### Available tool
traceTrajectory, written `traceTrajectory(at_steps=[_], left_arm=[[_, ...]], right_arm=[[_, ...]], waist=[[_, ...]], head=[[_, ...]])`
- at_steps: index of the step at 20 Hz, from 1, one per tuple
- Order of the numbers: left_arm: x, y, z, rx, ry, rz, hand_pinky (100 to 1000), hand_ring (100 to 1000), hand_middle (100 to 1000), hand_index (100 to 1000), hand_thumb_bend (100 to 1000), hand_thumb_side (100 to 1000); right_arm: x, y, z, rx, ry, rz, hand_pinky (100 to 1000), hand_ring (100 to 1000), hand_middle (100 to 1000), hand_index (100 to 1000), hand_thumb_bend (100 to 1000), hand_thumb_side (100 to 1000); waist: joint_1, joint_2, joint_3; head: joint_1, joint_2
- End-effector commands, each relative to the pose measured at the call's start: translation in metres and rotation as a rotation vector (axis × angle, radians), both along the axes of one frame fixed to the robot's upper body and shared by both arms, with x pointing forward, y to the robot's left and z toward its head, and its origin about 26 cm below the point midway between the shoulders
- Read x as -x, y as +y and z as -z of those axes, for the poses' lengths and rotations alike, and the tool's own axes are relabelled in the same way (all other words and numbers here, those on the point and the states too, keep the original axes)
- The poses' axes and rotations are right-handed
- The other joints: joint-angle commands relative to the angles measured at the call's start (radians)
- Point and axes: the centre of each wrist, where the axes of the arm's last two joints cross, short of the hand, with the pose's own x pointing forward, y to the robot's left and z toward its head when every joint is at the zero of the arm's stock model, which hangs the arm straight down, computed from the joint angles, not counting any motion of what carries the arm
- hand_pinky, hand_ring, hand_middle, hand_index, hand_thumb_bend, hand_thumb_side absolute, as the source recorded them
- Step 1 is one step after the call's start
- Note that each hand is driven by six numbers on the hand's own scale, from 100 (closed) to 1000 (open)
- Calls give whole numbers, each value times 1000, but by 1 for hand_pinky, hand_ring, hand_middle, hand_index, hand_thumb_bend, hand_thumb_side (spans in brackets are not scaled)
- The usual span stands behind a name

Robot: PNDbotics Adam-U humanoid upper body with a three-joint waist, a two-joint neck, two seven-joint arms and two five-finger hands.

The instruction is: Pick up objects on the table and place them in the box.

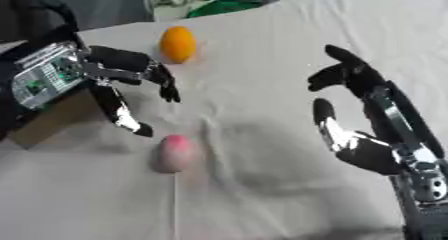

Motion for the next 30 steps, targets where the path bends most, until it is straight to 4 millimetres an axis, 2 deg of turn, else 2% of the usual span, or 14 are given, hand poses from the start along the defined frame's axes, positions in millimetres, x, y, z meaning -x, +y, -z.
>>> traceTrajectory(at_steps=[1,7,11,17,18,19,20,21,22,25,30], left_arm=[[3,-1,-14,-345,-24,386,778,645,615,817,478,588],[6,-14,2,-376,0,425,776,638,602,809,455,589],[7,-20,4,-390,-21,431,775,646,613,807,472,567],[8,-20,6,-400,-43,418,767,635,614,804,370,427],[8,-19,7,-404,-44,414,765,633,612,804,309,347],[7,-19,8,-410,-44,409,765,633,612,803,300,336],[7,-18,10,-418,-43,405,762,629,605,801,250,277],[7,-17,11,-426,-41,400,758,624,598,795,260,250],[6,-16,13,-433,-39,396,750,611,582,783,226,250],[5,-13,17,-443,-30,386,720,562,530,733,198,231],[4,-9,24,-443,-6,373,657,447,398,583,100,177]], right_arm=[[0,-5,-6,16,-22,13,825,679,666,1000,100,470],[0,-5,-5,17,-21,11,825,679,665,1000,100,470],[0,-4,-6,16,-21,9,825,679,666,1000,100,470],[0,-3,-6,13,-24,7,825,679,666,1000,100,470],[0,-3,-6,13,-24,6,825,679,666,1000,100,470],[0,-3,-6,13,-24,5,825,679,666,1000,100,470],[0,-3,-7,12,-25,5,825,679,666,1000,100,470],[0,-3,-7,11,-25,5,825,679,666,1000,100,470],[0,-3,-7,11,-25,4,825,679,666,1000,100,470],[0,-2,-7,11,-25,3,825,679,666,1000,100,470],[0,-2,-7,11,-25,3,824,680,666,1000,100,470]], waist=[[-3,-24,1],[-1,-25,-2],[-2,-24,-4],[-6,-21,-10],[-6,-21,-10],[-6,-21,-11],[-6,-21,-11],[-6,-21,-11],[-7,-21,-12],[-7,-21,-12],[-7,-19,-13]], head=[[-2,3],[-7,3],[-9,1],[-10,-5],[-10,-5],[-9,-5],[-9,-6],[-9,-7],[-10,-7],[-9,-8],[-8,-10]])
